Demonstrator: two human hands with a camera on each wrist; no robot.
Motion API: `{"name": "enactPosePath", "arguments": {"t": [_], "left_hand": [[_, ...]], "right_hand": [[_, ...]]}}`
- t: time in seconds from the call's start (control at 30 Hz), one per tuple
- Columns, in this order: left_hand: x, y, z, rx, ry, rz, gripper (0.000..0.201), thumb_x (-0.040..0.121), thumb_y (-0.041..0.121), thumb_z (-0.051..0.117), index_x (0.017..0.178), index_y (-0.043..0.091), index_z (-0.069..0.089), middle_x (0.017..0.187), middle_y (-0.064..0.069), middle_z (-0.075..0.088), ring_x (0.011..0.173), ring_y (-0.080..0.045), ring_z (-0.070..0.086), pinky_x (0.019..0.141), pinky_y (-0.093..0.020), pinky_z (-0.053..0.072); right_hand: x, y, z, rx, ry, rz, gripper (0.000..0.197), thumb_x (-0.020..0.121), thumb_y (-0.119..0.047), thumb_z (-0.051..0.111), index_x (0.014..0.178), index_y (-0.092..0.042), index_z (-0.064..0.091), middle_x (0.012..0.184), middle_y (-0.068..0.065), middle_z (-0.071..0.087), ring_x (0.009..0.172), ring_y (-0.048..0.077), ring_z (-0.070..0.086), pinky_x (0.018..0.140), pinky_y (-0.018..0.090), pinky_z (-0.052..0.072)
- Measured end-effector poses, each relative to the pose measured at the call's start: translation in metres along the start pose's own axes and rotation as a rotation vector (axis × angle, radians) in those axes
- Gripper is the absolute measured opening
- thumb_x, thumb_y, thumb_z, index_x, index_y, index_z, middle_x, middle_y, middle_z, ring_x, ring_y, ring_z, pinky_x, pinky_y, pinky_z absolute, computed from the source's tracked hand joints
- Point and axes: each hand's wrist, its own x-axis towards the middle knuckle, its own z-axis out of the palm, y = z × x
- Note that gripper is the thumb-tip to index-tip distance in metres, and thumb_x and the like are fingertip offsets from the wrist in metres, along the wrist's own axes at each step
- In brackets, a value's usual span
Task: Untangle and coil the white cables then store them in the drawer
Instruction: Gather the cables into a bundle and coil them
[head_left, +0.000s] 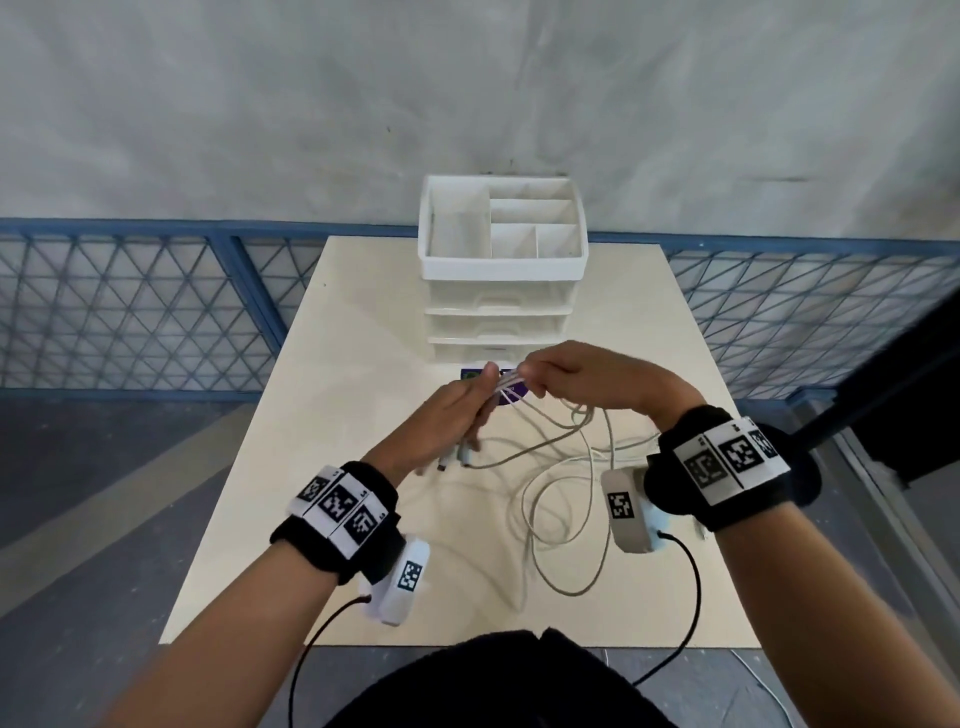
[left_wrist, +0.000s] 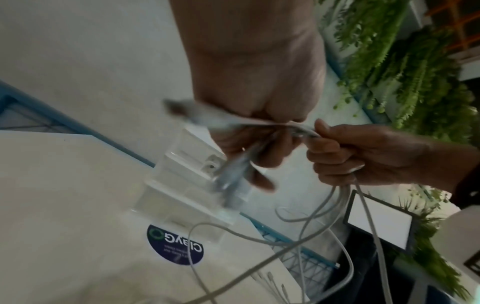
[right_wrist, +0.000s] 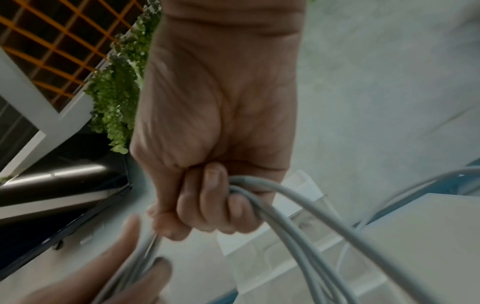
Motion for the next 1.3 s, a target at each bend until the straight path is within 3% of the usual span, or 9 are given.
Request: {"name": "enactPosePath", "arguments": {"t": [0.17, 0.37, 0.47, 0.67, 0.8, 0.87, 1.03, 1.17, 1.3], "left_hand": [[-0.003, 0.012, -0.028, 0.138, 0.057, 0.066, 0.053, 0.098, 0.042, 0.035, 0.082, -0.005, 0.051, 0.061, 0.002, 0.031, 0.039, -0.003, 0.029, 0.036, -0.008, 0.025], [-0.007, 0.009, -0.052, 0.220, 0.081, 0.071, 0.049, 0.097, 0.044, 0.036, 0.074, 0.002, 0.048, 0.060, 0.006, 0.029, 0.048, -0.006, 0.029, 0.047, -0.013, 0.026], [-0.010, 0.005, -0.062, 0.325, 0.077, 0.038, 0.045, 0.095, 0.047, 0.037, 0.065, 0.015, 0.040, 0.062, 0.004, 0.033, 0.053, -0.007, 0.030, 0.058, -0.024, 0.030], [-0.013, 0.000, -0.068, 0.425, 0.039, -0.033, 0.046, 0.095, 0.049, 0.037, 0.068, 0.012, 0.041, 0.062, 0.001, 0.034, 0.055, -0.010, 0.030, 0.059, -0.029, 0.029], [-0.007, 0.009, -0.059, 0.454, 0.017, -0.024, 0.045, 0.095, 0.047, 0.038, 0.064, 0.014, 0.036, 0.059, 0.004, 0.032, 0.053, -0.010, 0.028, 0.057, -0.029, 0.028], [0.000, 0.017, -0.052, 0.500, -0.021, 0.012, 0.045, 0.095, 0.047, 0.039, 0.063, 0.016, 0.035, 0.057, 0.005, 0.033, 0.051, -0.010, 0.031, 0.056, -0.027, 0.028], [0.011, 0.033, -0.061, 0.531, -0.001, 0.022, 0.047, 0.095, 0.046, 0.042, 0.062, 0.012, 0.035, 0.055, 0.004, 0.031, 0.049, -0.009, 0.031, 0.053, -0.023, 0.027], [0.016, 0.035, -0.072, 0.505, 0.031, 0.045, 0.048, 0.095, 0.043, 0.043, 0.061, 0.013, 0.030, 0.057, 0.004, 0.028, 0.048, -0.007, 0.029, 0.050, -0.020, 0.028], [0.016, 0.033, -0.077, 0.423, 0.089, 0.035, 0.046, 0.096, 0.043, 0.041, 0.061, 0.015, 0.031, 0.059, 0.003, 0.027, 0.046, -0.007, 0.028, 0.049, -0.020, 0.025]], "right_hand": [[-0.008, 0.023, -0.004, 0.215, 0.018, 0.038, 0.039, 0.095, -0.038, 0.045, 0.071, -0.009, 0.054, 0.055, -0.009, 0.039, 0.052, 0.009, 0.035, 0.053, 0.019, 0.033], [-0.013, 0.042, 0.003, 0.307, 0.029, 0.025, 0.042, 0.096, -0.041, 0.039, 0.064, -0.013, 0.041, 0.063, 0.004, 0.032, 0.056, 0.015, 0.033, 0.057, 0.018, 0.036], [-0.015, 0.049, 0.005, 0.312, 0.045, 0.025, 0.042, 0.097, -0.038, 0.037, 0.064, -0.013, 0.042, 0.060, 0.000, 0.033, 0.055, 0.013, 0.033, 0.056, 0.016, 0.037], [-0.010, 0.057, 0.002, 0.302, 0.060, -0.005, 0.033, 0.098, -0.031, 0.040, 0.087, -0.009, 0.061, 0.050, -0.014, 0.039, 0.052, 0.009, 0.036, 0.058, 0.022, 0.034], [-0.002, 0.041, 0.009, 0.312, 0.012, -0.030, 0.038, 0.092, -0.043, 0.043, 0.107, -0.011, 0.058, 0.069, 0.010, 0.064, 0.061, 0.019, 0.061, 0.065, 0.028, 0.050], [0.007, 0.030, 0.021, 0.319, 0.069, -0.123, 0.030, 0.095, -0.034, 0.043, 0.105, -0.009, 0.056, 0.072, 0.014, 0.065, 0.062, 0.020, 0.064, 0.065, 0.026, 0.052], [0.011, 0.035, 0.037, 0.184, 0.195, -0.160, 0.017, 0.099, -0.013, 0.037, 0.106, -0.010, 0.053, 0.070, -0.001, 0.058, 0.063, 0.009, 0.056, 0.066, 0.012, 0.043], [0.003, 0.046, 0.045, 0.313, 0.141, -0.121, 0.026, 0.101, -0.011, 0.032, 0.102, -0.022, 0.055, 0.076, 0.003, 0.058, 0.073, 0.009, 0.056, 0.074, 0.018, 0.044], [-0.002, 0.035, 0.054, 0.545, 0.147, -0.038, 0.033, 0.102, -0.019, 0.027, 0.108, -0.004, 0.056, 0.068, 0.002, 0.049, 0.065, 0.014, 0.053, 0.078, 0.030, 0.047]]}}
